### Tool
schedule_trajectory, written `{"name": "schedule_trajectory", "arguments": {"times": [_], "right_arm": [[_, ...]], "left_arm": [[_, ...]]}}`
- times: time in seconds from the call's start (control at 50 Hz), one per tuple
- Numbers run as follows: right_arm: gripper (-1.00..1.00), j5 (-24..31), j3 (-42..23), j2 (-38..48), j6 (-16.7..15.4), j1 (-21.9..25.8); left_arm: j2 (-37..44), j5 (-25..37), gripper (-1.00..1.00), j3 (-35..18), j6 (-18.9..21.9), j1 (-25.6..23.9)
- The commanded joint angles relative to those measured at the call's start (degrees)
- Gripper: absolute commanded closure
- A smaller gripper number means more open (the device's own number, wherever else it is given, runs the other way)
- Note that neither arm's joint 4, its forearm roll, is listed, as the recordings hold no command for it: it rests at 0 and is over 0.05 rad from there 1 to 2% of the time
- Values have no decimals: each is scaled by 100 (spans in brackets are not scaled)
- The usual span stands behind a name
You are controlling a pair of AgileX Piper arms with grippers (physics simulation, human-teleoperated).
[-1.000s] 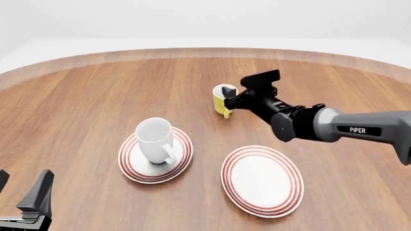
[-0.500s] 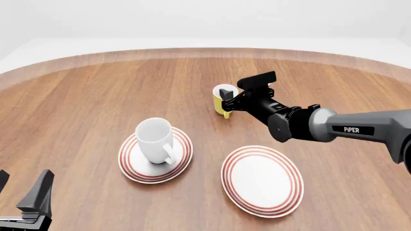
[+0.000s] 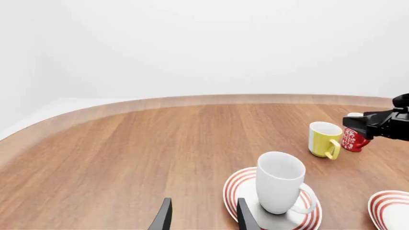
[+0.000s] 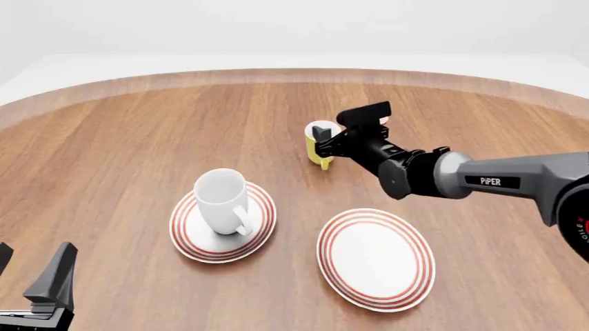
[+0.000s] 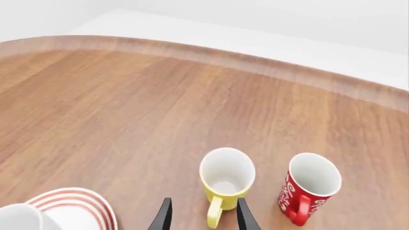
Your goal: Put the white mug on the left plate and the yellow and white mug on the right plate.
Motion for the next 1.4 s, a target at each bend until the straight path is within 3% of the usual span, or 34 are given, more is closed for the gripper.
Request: {"name": "schedule_trajectory", "arguments": {"times": [0.02,0.66,1.4], "right_arm": [[-100,15,-23,46,17,-55],[-100,-138,-274,539,508,-33],[-100,-395,-191,789,854,-228]], "left_arm": [[4,-1,-100,-2,0,0],[4,-1,-100,-2,0,0],[4,-1,-100,-2,0,0]]}}
